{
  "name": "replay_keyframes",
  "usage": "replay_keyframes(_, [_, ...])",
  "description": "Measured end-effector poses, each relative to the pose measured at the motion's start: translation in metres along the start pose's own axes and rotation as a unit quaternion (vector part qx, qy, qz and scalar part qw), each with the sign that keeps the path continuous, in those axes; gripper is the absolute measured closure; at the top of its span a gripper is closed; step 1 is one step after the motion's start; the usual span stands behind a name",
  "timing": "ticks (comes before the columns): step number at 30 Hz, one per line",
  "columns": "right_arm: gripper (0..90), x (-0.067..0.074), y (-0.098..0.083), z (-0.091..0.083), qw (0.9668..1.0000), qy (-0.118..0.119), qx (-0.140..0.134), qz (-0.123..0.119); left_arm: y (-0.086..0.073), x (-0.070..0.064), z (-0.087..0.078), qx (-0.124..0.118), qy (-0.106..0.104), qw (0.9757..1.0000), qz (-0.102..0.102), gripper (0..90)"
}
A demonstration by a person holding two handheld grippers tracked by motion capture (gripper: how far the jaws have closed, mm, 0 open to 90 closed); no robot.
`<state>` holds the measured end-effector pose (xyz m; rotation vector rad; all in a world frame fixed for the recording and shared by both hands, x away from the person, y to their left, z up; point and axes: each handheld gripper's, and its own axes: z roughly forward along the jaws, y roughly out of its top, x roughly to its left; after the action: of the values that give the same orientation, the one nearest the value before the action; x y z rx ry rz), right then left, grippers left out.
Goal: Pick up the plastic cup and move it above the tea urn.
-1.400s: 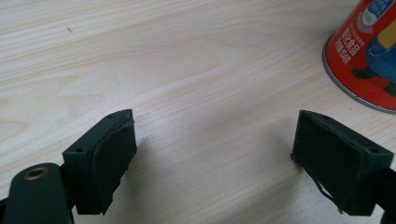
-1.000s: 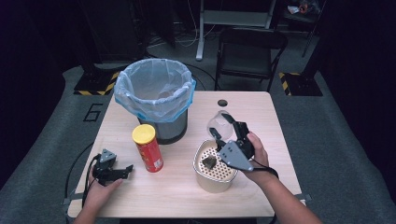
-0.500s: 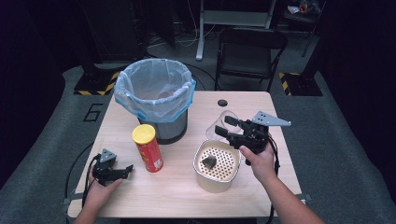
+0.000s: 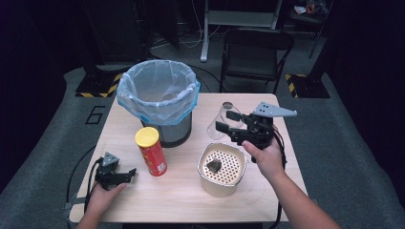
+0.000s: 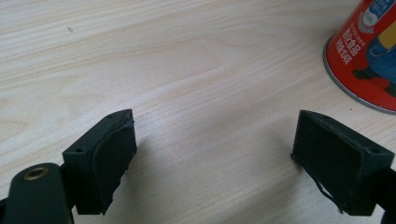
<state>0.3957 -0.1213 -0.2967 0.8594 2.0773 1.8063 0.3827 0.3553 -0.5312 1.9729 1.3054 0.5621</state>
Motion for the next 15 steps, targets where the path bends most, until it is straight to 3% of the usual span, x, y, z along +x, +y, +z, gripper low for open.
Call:
replay_keyframes(2, [37.6, 0.002, 0.006, 0.001, 1.0000, 0.000, 0.001, -0.002, 0.000, 0.000, 0.000, 0.000, 0.001, 1.0000, 0.000, 13.0])
replay_keyframes(4, [37.6, 0.008, 0.031, 0.008, 0.9999, -0.004, 0.011, 0.004, 0.000, 0.000, -0.001, 0.005, -0.002, 1.0000, 0.005, 12.4])
replay_keyframes(9, [37.7, 0.009, 0.055, 0.025, 0.9998, -0.012, 0.010, -0.007, 0.000, 0.000, 0.000, 0.004, -0.001, 1.0000, 0.003, 12.2])
replay_keyframes(11, [37.7, 0.010, 0.067, 0.038, 0.9997, -0.017, 0.011, -0.012, 0.000, 0.000, 0.000, 0.004, -0.002, 1.0000, 0.003, 12.2])
replay_keyframes(12, [37.7, 0.012, 0.075, 0.051, 0.9993, -0.024, 0.011, -0.027, 0.000, 0.000, 0.000, 0.004, -0.001, 1.0000, 0.004, 12.1])
replay_keyframes(13, [37.7, 0.012, 0.075, 0.051, 0.9993, -0.024, 0.011, -0.027, 0.000, 0.000, 0.000, 0.004, -0.001, 1.0000, 0.004, 12.1])
replay_keyframes(15, [37.5, 0.014, 0.084, 0.070, 0.9986, -0.025, 0.021, -0.041, 0.000, 0.000, 0.000, 0.003, -0.001, 1.0000, 0.003, 12.1])
